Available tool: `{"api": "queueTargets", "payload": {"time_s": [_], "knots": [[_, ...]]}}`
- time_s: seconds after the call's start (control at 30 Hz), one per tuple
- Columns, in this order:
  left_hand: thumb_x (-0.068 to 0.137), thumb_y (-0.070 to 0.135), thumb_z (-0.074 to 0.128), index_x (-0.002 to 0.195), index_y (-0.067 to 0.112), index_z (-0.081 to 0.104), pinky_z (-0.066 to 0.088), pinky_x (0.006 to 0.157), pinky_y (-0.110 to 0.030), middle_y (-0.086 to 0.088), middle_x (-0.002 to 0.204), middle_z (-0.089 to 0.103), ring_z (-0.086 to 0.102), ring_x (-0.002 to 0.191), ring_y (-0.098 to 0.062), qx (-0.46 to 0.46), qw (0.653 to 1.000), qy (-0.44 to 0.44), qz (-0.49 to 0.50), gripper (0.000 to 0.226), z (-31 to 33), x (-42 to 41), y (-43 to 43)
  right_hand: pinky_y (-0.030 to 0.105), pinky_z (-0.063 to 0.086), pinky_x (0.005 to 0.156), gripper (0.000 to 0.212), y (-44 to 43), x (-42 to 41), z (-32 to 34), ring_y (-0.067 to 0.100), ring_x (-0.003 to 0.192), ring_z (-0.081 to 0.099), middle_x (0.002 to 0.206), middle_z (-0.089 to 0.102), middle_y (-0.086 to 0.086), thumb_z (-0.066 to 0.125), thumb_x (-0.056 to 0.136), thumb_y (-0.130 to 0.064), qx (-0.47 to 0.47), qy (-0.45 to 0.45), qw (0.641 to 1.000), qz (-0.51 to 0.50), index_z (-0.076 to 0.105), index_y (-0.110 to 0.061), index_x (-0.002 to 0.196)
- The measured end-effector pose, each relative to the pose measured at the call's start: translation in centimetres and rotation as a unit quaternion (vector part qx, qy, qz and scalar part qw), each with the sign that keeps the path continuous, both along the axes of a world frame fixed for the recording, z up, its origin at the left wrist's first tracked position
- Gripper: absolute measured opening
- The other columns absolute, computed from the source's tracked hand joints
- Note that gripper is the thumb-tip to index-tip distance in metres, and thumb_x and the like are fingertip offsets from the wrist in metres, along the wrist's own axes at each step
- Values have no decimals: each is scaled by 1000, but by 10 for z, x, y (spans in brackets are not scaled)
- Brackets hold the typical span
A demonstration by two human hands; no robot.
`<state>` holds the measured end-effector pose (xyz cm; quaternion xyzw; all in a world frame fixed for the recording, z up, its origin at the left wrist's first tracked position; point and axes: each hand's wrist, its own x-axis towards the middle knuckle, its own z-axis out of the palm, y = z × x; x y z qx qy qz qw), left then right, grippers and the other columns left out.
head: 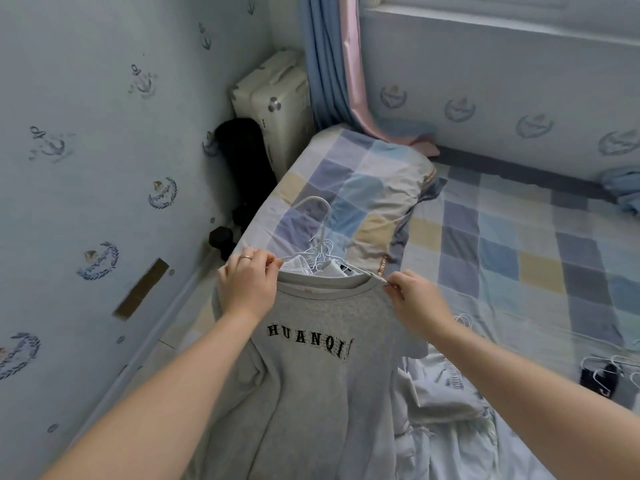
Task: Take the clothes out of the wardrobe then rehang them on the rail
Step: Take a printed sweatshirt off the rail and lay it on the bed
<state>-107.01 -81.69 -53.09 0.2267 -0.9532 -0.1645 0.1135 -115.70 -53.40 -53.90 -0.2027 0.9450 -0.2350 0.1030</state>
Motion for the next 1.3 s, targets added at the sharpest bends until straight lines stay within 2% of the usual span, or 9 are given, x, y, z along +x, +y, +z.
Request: {"api": "queueTargets", "payload": {"time_s": [0.07, 0.2, 0.37, 0.57, 0.7, 0.83, 1.0, 1.17, 1.3], "knots": [[100, 39, 50, 97, 21, 64, 31, 89, -43, -2, 111, 61, 49, 109, -29, 14, 1000, -14, -5, 24, -17, -21, -9, 36, 43, 75, 18, -8, -15, -13, 29, 90, 57, 95, 63, 2, 53, 99, -25, 32, -3, 999, -10, 69, -16, 100], [99, 44, 49, 99, 24, 64, 31, 89, -43, 0, 113, 60, 48, 110, -28, 45, 996, -69, -26, 25, -71, -71, -29, 34, 26, 70, 18, -28, -49, -59, 26, 92, 52, 96, 67, -5, 53, 99, -30, 98, 7, 994, -53, 70, -26, 98], [100, 43, 48, 104, 21, 65, 38, 94, -45, -3, 116, 60, 48, 114, -30, 94, 985, -138, -36, 28, -158, -110, -52, 35, 45, 68, 17, -52, -87, -135, 29, 94, 61, 99, 68, -3, 54, 98, -31, 118, -43, 986, -106, 71, -27, 101], [101, 38, 50, 106, 19, 64, 40, 96, -45, -9, 116, 61, 49, 113, -33, 122, 978, -161, -47, 24, -247, -150, -65, 40, 49, 76, 20, -69, -120, -220, 35, 98, 60, 104, 68, 10, 50, 98, -19, 119, -106, 979, -129, 69, -17, 106], [98, 36, 54, 126, 19, 57, 39, 102, -45, -8, 129, 57, 46, 122, -31, 181, 970, -157, -50, 33, -277, -158, -64, 38, 44, 92, 39, -76, -121, -246, 35, 115, 56, 129, 61, 14, 55, 98, -23, 97, -200, 962, -157, 53, -17, 136], [96, 40, 57, 147, 22, 40, 23, 119, -42, -2, 153, 39, 29, 143, -23, 203, 960, -173, -87, 56, -274, -139, -62, 36, 35, 107, 60, -80, -95, -235, 28, 136, 42, 152, 43, 5, 54, 98, -33, 50, -275, 943, -181, 30, -25, 153], [96, 52, 51, 154, 36, 25, 9, 123, -40, -2, 166, 14, 4, 153, -19, 225, 938, -240, -110, 66, -231, -96, -37, 32, 25, 113, 61, -77, -41, -182, 17, 144, 28, 158, 31, -3, 50, 100, -37, -21, -261, 939, -225, 25, -27, 155], [95, 62, 43, 156, 41, 14, -2, 123, -45, 3, 167, -2, -11, 152, -18, 178, 932, -254, -189, 70, -162, -50, -3, 41, 10, 120, 64, -68, 22, -120, 16, 151, 4, 164, 12, -10, 44, 100, -46, 19, -218, 952, -214, 16, -34, 156], [94, 68, 36, 156, 43, 11, -7, 121, -45, 6, 167, -8, -16, 151, -17, 169, 924, -239, -245, 72, -112, -19, 26, 46, 4, 119, 66, -56, 72, -81, 17, 151, -3, 165, 4, -11, 37, 99, -54, 74, -168, 959, -215, 8, -38, 156]]}}
